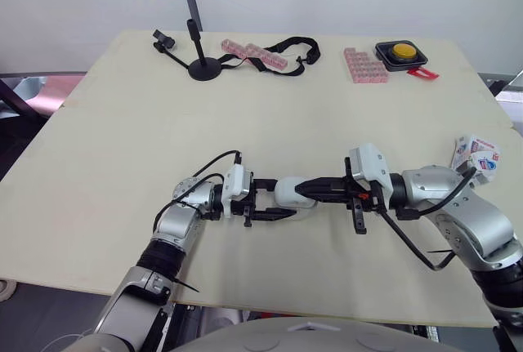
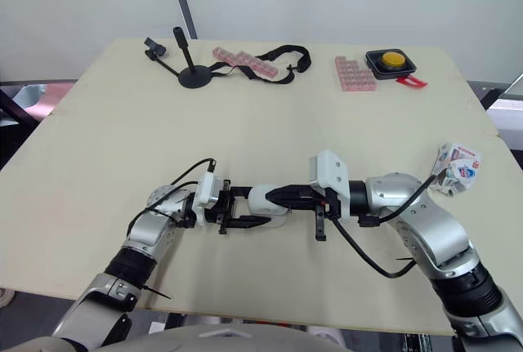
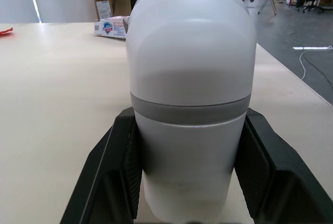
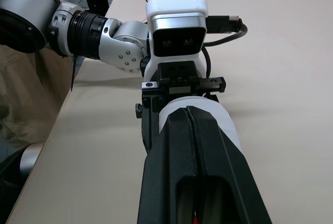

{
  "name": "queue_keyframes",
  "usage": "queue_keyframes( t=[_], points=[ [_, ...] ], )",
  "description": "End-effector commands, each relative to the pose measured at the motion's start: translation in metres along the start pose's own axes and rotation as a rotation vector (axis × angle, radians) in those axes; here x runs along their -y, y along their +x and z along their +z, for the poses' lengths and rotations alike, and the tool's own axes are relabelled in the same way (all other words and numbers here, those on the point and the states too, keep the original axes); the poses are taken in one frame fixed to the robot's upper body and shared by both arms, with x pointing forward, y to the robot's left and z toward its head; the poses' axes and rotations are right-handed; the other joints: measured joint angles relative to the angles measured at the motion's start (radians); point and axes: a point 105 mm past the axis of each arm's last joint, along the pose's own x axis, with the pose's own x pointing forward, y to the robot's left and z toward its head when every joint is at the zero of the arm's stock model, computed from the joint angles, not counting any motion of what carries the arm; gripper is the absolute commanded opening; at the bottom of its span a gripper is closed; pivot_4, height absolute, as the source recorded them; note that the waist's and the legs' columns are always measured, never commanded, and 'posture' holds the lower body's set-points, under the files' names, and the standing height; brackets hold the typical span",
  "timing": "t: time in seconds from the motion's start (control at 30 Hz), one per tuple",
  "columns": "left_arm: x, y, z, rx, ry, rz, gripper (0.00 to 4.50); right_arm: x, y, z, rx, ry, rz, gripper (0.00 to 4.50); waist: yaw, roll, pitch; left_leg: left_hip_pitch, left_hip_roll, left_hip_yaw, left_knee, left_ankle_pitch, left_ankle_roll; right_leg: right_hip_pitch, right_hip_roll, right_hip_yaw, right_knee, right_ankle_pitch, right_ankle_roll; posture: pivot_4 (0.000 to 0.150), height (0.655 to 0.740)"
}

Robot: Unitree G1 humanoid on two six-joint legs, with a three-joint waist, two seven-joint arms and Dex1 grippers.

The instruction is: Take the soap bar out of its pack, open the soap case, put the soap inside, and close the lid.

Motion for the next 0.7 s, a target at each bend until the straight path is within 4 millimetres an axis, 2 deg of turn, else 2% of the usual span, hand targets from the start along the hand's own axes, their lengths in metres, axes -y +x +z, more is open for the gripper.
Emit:
queue_keyframes(
  t=[0.03,0.23,0.3,0.4,0.53,0.7],
  points=[
    [0.0,0.002,0.008,0.012,0.04,-0.011,1.88,0.0,-0.001,-0.029,-0.13,0.091,-0.02,0.02,0.0,0.0,0.0,0.0,0.0,0.0,0.0,0.0,0.0,0.0,0.0,0.0,0.0,0.0,0.0,0.15,0.7395],
    [0.001,0.001,0.008,0.012,0.039,-0.008,1.88,0.002,-0.002,-0.031,-0.126,0.116,-0.037,0.02,-0.002,-0.001,-0.004,0.001,0.0,0.0,0.0,0.0,0.0,0.003,0.0,0.0,-0.001,0.0,0.0,0.15,0.7395],
    [0.0,0.0,0.007,0.011,0.033,-0.002,1.88,0.006,-0.004,-0.026,-0.087,0.11,-0.058,0.02,-0.002,-0.001,-0.004,0.001,0.0,0.0,0.0,0.0,0.0,0.003,0.0,0.0,-0.001,0.0,0.0,0.15,0.7395],
    [-0.002,-0.003,0.007,0.006,0.003,0.019,1.88,0.018,-0.017,-0.009,0.018,0.101,-0.122,0.02,-0.001,-0.002,-0.005,0.007,0.0,0.0,-0.002,0.0,0.0,0.005,0.0,0.0,-0.002,0.0,0.0,0.15,0.7395],
    [-0.004,-0.007,0.009,-0.012,-0.05,0.03,1.88,0.032,-0.043,0.004,0.105,0.031,-0.211,0.02,0.0,-0.002,-0.004,0.005,0.0,0.001,-0.003,0.0,0.0,0.005,-0.001,0.0,-0.003,0.0,0.0,0.15,0.7395],
    [-0.015,-0.012,0.017,-0.004,-0.248,0.107,1.88,0.032,-0.061,-0.002,0.112,-0.025,-0.255,0.02,0.001,-0.002,-0.004,-0.002,0.0,0.0,-0.003,0.0,0.0,-0.001,0.001,-0.001,0.0,0.0,0.0,0.15,0.7395]
  ],
)
